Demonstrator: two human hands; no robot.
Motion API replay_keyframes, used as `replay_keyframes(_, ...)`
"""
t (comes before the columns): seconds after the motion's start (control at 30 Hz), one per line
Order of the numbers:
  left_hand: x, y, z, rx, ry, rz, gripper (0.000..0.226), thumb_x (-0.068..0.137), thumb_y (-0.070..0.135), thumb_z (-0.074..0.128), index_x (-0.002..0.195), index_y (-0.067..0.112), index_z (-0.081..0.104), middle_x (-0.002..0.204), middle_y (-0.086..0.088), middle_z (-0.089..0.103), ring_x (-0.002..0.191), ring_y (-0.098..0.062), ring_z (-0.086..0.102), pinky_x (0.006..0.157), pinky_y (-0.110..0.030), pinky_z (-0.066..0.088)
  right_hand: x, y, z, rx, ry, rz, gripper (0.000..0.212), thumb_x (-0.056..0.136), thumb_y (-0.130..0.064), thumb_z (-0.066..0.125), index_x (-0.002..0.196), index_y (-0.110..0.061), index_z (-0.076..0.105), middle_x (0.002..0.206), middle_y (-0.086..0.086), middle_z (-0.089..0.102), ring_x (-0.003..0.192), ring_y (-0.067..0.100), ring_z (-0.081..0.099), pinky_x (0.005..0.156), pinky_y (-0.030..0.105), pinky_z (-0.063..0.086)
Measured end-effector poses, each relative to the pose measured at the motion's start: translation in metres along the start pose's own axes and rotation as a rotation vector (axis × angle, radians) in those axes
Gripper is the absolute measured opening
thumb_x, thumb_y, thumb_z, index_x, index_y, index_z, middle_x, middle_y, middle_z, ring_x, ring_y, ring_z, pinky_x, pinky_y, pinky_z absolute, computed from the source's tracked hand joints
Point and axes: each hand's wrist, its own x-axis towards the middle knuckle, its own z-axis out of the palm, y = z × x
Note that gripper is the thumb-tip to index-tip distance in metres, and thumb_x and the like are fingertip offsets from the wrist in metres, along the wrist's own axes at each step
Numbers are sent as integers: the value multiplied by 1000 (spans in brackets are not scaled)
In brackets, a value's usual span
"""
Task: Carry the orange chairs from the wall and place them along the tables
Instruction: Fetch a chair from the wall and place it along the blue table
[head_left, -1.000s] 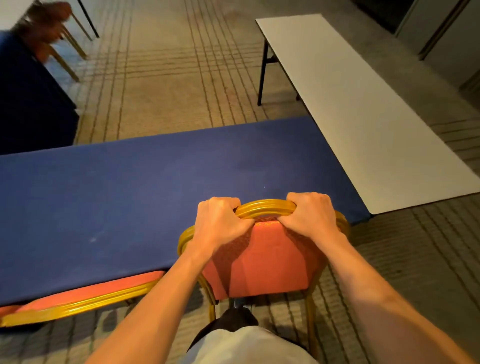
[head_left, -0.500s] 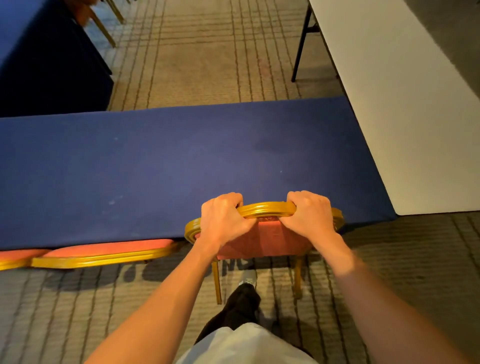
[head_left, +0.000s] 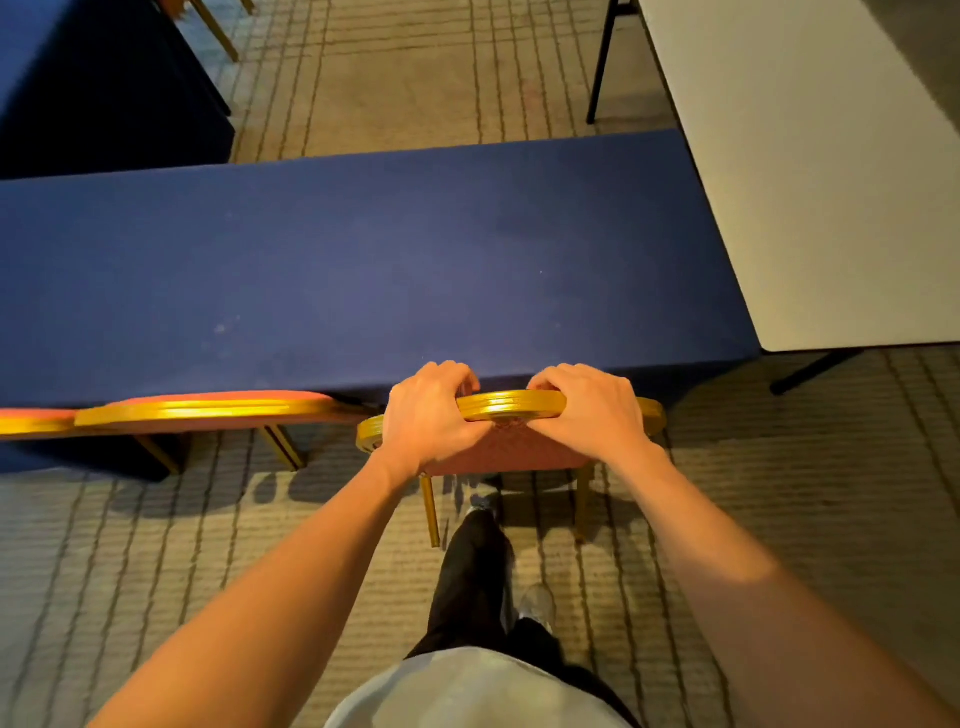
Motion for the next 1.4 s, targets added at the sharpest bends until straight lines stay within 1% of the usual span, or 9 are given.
replay_keyframes(0.17,-65,-6,22,40,-147,-16,40,70,60,64,105,41,67,100,20,71,97,-9,65,82,-35,52,-59,-14,25,4,-141,1,43,80,-72,61,116,-48,63,111,-21,68,103,8,63,79,35,45)
replay_keyframes(0.57,-183,0,74,53,-397,21,53,82,63,61,130,42,58,115,16,59,109,-15,59,79,-36,43,-173,-14,85,-40,-330,-53,52,84,-67,61,133,-49,54,117,-16,69,109,15,63,89,37,49)
replay_keyframes(0.7,-211,3,85,-22,-404,-25,50,82,58,65,128,40,61,116,13,63,103,-15,62,80,-33,50,-211,-26,105,-32,-190,54,51,82,-51,73,130,-42,60,120,-12,68,112,17,60,96,38,44)
replay_keyframes(0.83,-233,9,76,-262,-259,-191,35,82,25,74,116,30,70,108,6,72,96,-17,67,84,-34,56,-229,-40,108,87,-91,195,38,89,-33,69,126,-33,63,119,-11,62,116,17,51,105,37,37)
replay_keyframes(0.97,-272,12,66,-588,-196,-247,36,93,8,67,128,17,66,112,6,66,102,-10,63,93,-20,49,-268,-71,114,486,104,305,32,91,-23,65,122,-29,64,127,-12,58,124,11,46,108,32,37)
replay_keyframes(1.1,-295,27,54,-966,80,-503,16,99,10,60,110,19,69,108,9,66,92,1,59,81,-11,47,-290,-110,100,1105,432,600,21,97,-9,55,98,-19,73,100,-3,74,100,13,69,88,31,56)
replay_keyframes(1.23,-322,39,62,-1135,12,-620,11,98,12,61,94,15,70,91,0,71,88,-16,64,78,-27,48,-301,-126,108,1266,315,730,18,100,-15,55,99,-12,73,97,10,75,95,23,71,84,36,58)
replay_keyframes(1.33,-319,37,64,-1403,-129,-826,11,101,21,58,102,13,65,96,-6,69,86,-20,65,72,-31,50,-302,-126,119,1420,213,864,26,101,-25,56,113,-5,68,104,12,74,97,24,71,85,36,59)
replay_keyframes(1.4,-306,36,67,-1607,-175,-916,25,104,32,52,116,9,56,109,-9,66,104,-27,65,85,-37,52,-296,-123,117,1531,177,896,32,103,-32,54,119,-5,61,109,12,71,102,25,70,86,37,59)
